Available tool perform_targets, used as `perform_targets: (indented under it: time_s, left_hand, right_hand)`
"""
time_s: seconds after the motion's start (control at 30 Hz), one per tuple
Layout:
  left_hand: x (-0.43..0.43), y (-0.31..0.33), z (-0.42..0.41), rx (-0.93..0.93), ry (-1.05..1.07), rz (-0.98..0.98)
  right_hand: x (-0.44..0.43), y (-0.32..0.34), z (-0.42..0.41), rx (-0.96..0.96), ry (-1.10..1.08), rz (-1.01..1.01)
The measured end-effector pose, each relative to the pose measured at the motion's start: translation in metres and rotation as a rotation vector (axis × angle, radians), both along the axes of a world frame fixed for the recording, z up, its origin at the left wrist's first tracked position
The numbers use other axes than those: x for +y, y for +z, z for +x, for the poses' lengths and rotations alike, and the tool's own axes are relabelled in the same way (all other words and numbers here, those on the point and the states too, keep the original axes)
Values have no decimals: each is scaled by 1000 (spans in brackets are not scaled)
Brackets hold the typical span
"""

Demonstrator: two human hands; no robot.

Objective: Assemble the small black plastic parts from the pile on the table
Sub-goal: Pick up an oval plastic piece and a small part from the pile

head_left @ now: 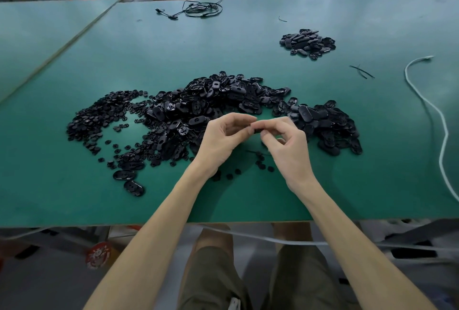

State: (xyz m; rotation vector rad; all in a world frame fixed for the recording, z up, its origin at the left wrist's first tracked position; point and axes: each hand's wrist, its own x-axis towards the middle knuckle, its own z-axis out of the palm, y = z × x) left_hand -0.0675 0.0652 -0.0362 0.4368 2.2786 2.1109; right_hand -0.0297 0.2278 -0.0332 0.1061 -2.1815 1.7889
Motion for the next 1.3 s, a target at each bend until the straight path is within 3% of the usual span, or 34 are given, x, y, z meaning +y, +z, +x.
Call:
perform_targets:
  time_s: [0.2, 0.37, 0.47, 0.63, 0.7, 0.8, 0.9, 1.0, 1.13, 1.3]
  left_hand:
    - [-5, -2, -6, -19, 272, 103]
    - [-10, 1, -5, 90, 472, 109]
    - [-15, 2, -4, 153, 500, -122]
    - [-10, 0, -5, 217, 289, -575]
    - [-9, -2, -6, 244, 265, -738]
    - [-10, -5, -7, 277, 286, -794]
    - [-10, -5, -6, 267, 318, -739]
    - [-11, -2, -6, 239, 329, -619]
    - [-15, 4, -4, 157, 391, -245]
    - [-14, 8, -3, 23, 349, 188]
  right_hand:
    - [7, -4, -5, -43, -292, -194]
    - [6, -5, -6, -39, -321, -234]
    - [6, -5, -6, -40, -318, -243]
    - [5, -1, -2, 44, -328, -208]
    - [3, 1, -1, 79, -244, -112]
    - [-4, -1, -1, 96, 2, 176]
    - [-12, -5, 1, 96, 214, 379]
    - [-11, -6, 1, 37, 316, 428]
    - [-10, -7, 1, 37, 351, 435]
    - [-15, -9, 5, 71, 454, 674]
